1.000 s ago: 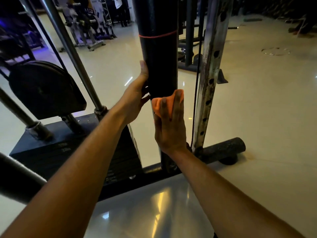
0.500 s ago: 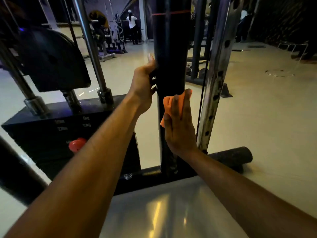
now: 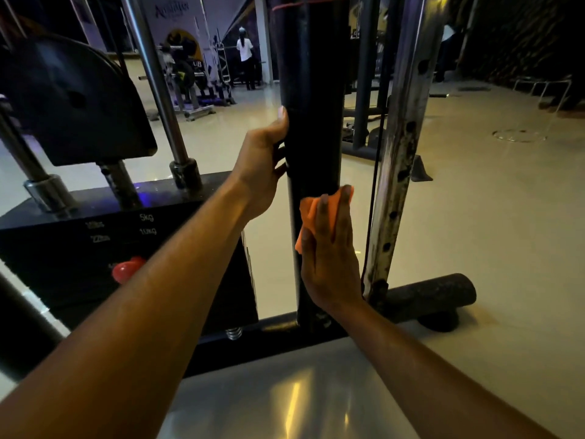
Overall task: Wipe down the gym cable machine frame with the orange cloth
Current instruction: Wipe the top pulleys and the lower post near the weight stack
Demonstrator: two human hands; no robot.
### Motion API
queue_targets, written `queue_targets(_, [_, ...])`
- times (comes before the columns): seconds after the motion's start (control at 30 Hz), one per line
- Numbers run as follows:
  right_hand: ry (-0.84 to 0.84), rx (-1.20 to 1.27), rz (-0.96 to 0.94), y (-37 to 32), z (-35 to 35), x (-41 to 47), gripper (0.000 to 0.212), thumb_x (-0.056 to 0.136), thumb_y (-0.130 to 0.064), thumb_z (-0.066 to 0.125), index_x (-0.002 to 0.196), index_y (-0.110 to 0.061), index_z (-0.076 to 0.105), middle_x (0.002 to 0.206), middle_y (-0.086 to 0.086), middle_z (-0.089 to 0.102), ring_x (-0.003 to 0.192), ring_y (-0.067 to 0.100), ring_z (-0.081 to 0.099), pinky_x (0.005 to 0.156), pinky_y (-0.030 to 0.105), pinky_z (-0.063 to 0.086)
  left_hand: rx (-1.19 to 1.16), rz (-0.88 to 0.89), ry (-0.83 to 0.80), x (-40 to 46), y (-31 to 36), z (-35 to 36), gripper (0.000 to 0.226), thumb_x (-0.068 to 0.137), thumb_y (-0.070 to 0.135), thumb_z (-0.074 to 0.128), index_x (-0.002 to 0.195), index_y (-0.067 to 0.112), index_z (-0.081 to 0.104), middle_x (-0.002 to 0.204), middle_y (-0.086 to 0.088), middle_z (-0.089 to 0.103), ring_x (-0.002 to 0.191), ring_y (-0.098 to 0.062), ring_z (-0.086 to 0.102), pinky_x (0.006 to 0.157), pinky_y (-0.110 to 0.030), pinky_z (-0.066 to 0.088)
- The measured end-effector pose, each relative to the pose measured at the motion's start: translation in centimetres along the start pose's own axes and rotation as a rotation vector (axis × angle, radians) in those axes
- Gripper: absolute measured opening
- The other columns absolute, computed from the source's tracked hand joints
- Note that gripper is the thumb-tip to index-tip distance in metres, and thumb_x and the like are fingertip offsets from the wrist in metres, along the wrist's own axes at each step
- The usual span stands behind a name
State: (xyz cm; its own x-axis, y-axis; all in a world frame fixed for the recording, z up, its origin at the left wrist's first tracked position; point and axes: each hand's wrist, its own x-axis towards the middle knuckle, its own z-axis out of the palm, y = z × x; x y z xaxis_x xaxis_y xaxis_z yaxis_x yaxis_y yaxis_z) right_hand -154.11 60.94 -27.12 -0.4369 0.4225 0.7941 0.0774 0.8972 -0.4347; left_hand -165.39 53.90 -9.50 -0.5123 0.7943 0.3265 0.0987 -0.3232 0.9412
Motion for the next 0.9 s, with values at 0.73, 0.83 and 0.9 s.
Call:
queue_targets(0.73, [0.051,0.026,0.032,0.1,0.1,1.1,0.070,0.118,-0.037,0.042,0.171,-0.014,0.004,0.180,0.021,-0.014,0.167,0.021,-0.008,0.125,0.065,0.036,-0.025,-0.174,0.158,-5.0,-11.4,-0.9,0.045,0.116,0.039,0.034,0.142,0.025,0.067,0.139,0.004,0.071,0.136,-0.023,0.060,0.121,-0.051,0.044])
queue_targets(0.83, [0.053,-0.051,-0.006,1.0,1.1,-0.2,0.076,0.118,-0.036,0.043,0.173,-0.019,-0.006,0.178,0.023,-0.018,0.168,0.027,-0.008,0.129,0.065,0.027,-0.036,-0.170,0.150,-4.8,-11.4,-1.1,0.048,0.115,0.043,0.034,0.144,0.023,0.067,0.142,0.002,0.069,0.136,-0.023,0.060,0.121,-0.051,0.044])
queue_targets(0.9, [-0.044,-0.112,-0.015,2.5,2.3,-4.1,0.085,0.117,-0.039,0.044,0.167,-0.040,-0.025,0.177,0.010,-0.029,0.169,0.036,-0.001,0.127,0.067,0.029,-0.014,-0.143,0.123,-4.7,-11.5,-1.3,0.048,0.110,0.044,0.041,0.147,0.023,0.063,0.142,0.003,0.069,0.136,-0.022,0.060,0.120,-0.049,0.044])
